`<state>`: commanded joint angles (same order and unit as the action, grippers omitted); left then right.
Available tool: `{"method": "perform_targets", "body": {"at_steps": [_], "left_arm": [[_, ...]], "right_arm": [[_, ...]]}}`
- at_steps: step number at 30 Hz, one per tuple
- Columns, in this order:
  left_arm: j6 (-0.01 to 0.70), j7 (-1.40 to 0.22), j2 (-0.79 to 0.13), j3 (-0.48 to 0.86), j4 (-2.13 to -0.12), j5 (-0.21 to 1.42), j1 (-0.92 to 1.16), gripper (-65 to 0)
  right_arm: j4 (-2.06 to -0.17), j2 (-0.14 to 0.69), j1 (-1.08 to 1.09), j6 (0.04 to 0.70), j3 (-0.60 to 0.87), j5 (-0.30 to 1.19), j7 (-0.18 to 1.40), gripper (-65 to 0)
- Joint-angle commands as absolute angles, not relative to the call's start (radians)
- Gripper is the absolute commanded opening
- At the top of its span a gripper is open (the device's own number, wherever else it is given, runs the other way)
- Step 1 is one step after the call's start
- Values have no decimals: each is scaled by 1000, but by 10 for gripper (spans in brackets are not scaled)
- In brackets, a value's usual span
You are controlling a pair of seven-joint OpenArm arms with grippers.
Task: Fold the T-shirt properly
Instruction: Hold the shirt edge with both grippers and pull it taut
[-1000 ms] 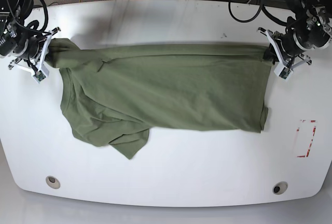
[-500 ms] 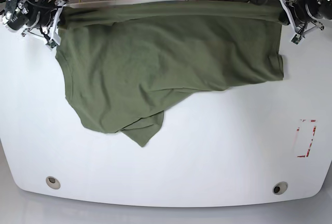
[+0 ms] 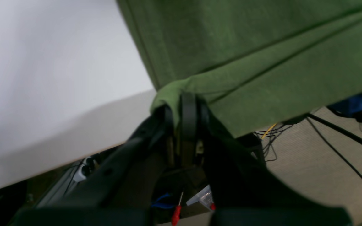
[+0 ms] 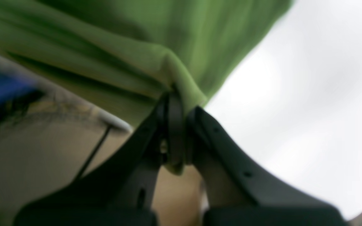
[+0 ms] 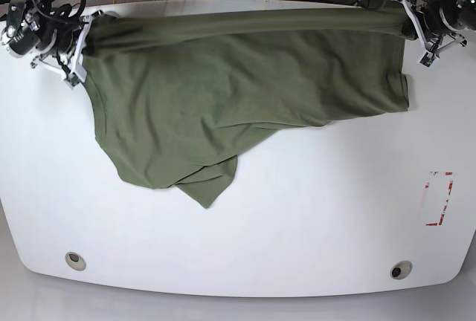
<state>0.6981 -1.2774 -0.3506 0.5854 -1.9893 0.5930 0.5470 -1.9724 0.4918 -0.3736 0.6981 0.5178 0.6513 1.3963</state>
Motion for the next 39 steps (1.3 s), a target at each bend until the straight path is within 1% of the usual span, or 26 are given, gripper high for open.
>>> {"method": "perform_targets", "body": {"at_steps": [4, 9, 13, 16, 26, 32, 39], "left_arm": [[698, -1277, -351, 584, -1988, 591, 510, -650], [698, -1277, -354, 587, -1977, 590, 478, -650], [698, -1277, -355, 587, -1963, 590, 435, -650], [698, -1280, -355, 585, -1962, 590, 410, -650], [698, -1276, -358, 579, -1959, 582, 364, -650], [698, -1277, -358, 565, -1959, 484, 306, -650], [698, -1280, -358, 533, -1959, 449, 272, -650]], "right_arm": [[-1969, 472, -317, 698, 516, 645, 1396, -650], [-1966, 438, -294, 698, 478, 642, 1396, -650], [-1966, 426, -271, 698, 475, 642, 1396, -650], [-1966, 400, -255, 698, 473, 639, 1396, -645], [-1954, 340, -208, 698, 467, 493, 1396, -644], [-1870, 337, -162, 698, 467, 490, 1396, -644], [-1828, 340, -125, 698, 467, 490, 1396, -640]]}}
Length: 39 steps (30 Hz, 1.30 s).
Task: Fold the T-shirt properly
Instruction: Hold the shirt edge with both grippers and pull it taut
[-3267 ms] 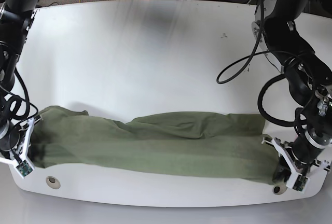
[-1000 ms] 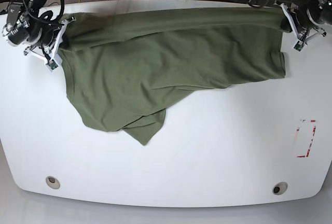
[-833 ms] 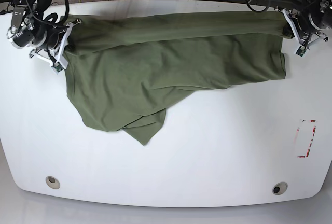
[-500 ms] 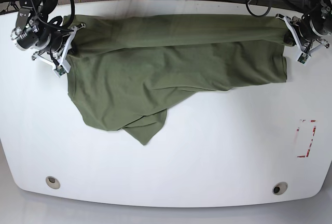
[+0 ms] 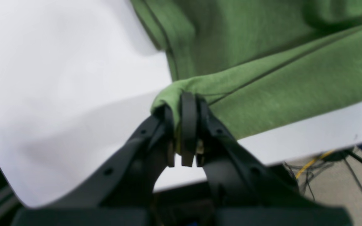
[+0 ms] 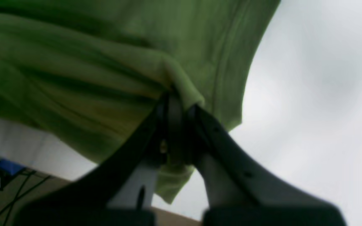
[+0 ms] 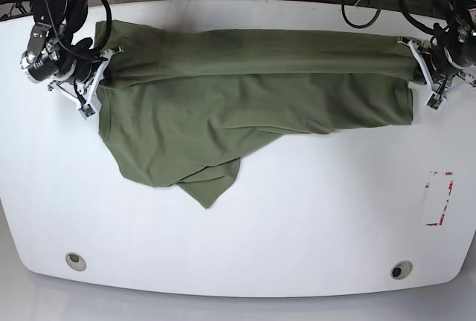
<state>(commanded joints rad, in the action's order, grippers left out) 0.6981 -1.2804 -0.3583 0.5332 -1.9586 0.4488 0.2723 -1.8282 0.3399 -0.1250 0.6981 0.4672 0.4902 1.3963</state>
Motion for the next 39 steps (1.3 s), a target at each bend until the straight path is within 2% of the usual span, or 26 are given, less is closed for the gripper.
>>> {"method": "perform_targets", "body": {"at_steps": [2, 4, 5, 7, 8, 9, 11, 12, 13, 15, 22, 28, 33, 35, 38, 39], "left_arm": [[698, -1280, -358, 522, -1959, 449, 269, -639], [698, -1280, -358, 515, -1959, 449, 260, -590], [698, -1280, -358, 515, -1959, 449, 257, -536], [698, -1280, -358, 516, -1959, 449, 255, -476], [698, -1280, -360, 518, -1959, 447, 254, -426], [698, -1280, -361, 518, -1959, 447, 254, -401], [698, -1277, -377, 513, -1959, 438, 252, -333], [698, -1277, -378, 512, -1959, 435, 252, -319], [698, -1277, -380, 512, -1959, 420, 249, -289], [698, -1277, -380, 512, -1959, 406, 236, -276], [698, -1283, -383, 515, -1959, 389, 133, -274], [698, -1283, -378, 515, -1960, 392, 105, -276], [698, -1288, -338, 519, -1966, 394, 197, -282], [698, -1287, -326, 519, -1963, 390, 223, -314], [698, -1283, -297, 519, -1960, 383, 266, -401], [698, -1282, -288, 521, -1959, 381, 289, -439]], "right_arm": [[-1827, 340, -120, 698, 467, 490, 1396, -623], [-1825, 340, -110, 698, 467, 489, 1396, -566], [-1825, 340, -101, 698, 467, 486, 1396, -493], [-1825, 340, -97, 698, 467, 483, 1396, -401], [-1825, 340, -94, 698, 469, 481, 1396, -319], [-1825, 340, -93, 698, 470, 481, 1396, -277], [-1828, 343, -91, 698, 473, 484, 1396, -154], [-1830, 343, -91, 698, 473, 487, 1396, -133], [-1833, 344, -91, 698, 473, 489, 1396, -81], [-1856, 346, -91, 698, 476, 490, 1396, -40], [-1959, 331, -108, 698, 478, 499, 1396, -30], [-1962, 309, -157, 698, 529, 691, 1396, -32], [-1962, 314, -252, 698, 542, 872, 1396, -33], [-1962, 315, -278, 698, 542, 886, 1396, -48], [-1962, 312, -325, 698, 562, 888, 1396, -130], [-1960, 309, -346, 698, 581, 885, 1396, -176]]}}
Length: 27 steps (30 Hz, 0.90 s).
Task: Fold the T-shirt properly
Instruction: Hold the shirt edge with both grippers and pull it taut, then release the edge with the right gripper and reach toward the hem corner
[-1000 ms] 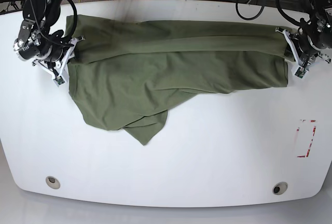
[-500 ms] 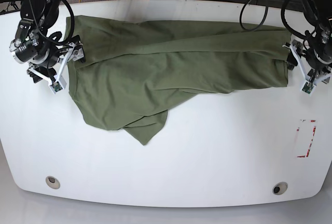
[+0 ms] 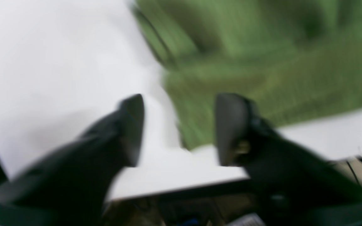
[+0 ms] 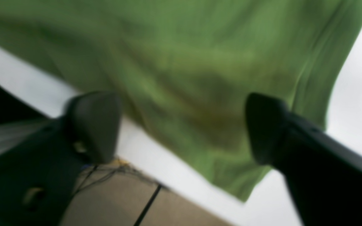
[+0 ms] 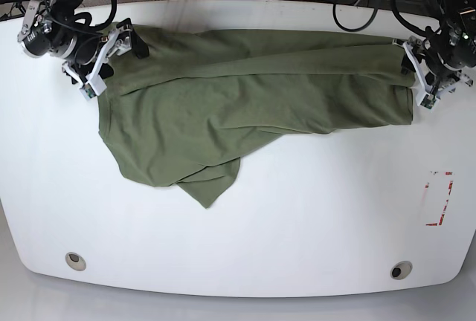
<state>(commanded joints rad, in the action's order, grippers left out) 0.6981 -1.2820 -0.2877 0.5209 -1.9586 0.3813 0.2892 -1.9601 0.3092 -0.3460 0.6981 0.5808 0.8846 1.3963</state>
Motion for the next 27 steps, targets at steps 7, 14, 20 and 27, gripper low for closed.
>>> {"method": "perform_targets", "body": {"at_steps": [7, 14, 20, 27], "left_arm": [[698, -1182, -232, 503, -1949, 294, 337, -514], [698, -1129, -226, 460, -1834, 206, 317, -514], [698, -1098, -255, 453, -1709, 200, 268, -513], [698, -1089, -278, 452, -1655, 202, 274, -513]], "right_arm": [[-1940, 285, -369, 698, 596, 736, 1392, -396], [-1836, 283, -341, 698, 585, 615, 1357, -433], [-1787, 305, -312, 698, 513, 587, 1346, -439], [-1788, 308, -361, 698, 473, 572, 1317, -439]]}}
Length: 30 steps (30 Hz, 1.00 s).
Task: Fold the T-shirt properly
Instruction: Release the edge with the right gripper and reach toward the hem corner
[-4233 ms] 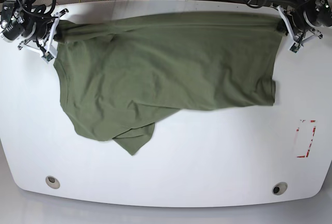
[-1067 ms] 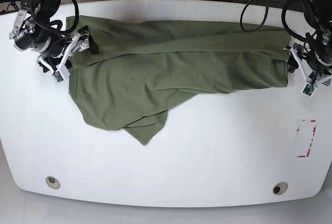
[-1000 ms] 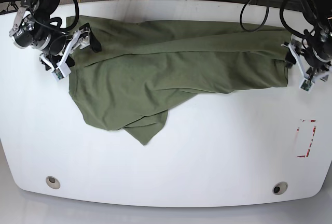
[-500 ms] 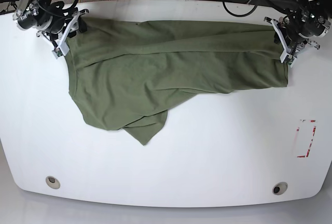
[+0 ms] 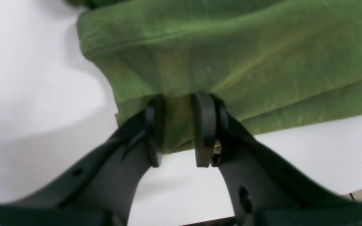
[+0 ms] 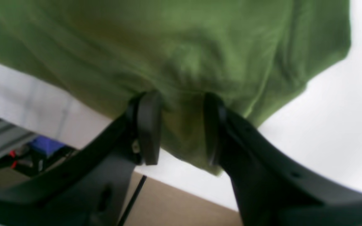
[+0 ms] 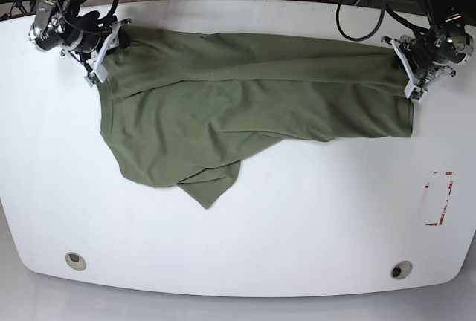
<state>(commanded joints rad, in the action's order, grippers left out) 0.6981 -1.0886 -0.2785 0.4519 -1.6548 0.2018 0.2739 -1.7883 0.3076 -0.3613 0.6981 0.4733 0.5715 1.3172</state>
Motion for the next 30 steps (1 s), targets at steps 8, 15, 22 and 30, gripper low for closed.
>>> {"method": "perform_targets", "body": {"at_steps": [8, 15, 22, 30], "left_arm": [[698, -1099, -321, 455, -1655, 203, 349, -513], [698, -1101, -355, 456, -1704, 202, 412, -513], [698, -1130, -360, 456, -1793, 202, 466, -511], [698, -1142, -360, 455, -1807, 202, 449, -511]], "right_arm": [[-1790, 308, -424, 698, 472, 558, 1314, -439], [-1827, 320, -456, 698, 475, 558, 1316, -439], [-1899, 326, -486, 698, 475, 561, 1320, -439], [-1998, 323, -447, 698, 476, 567, 1319, -431]]}}
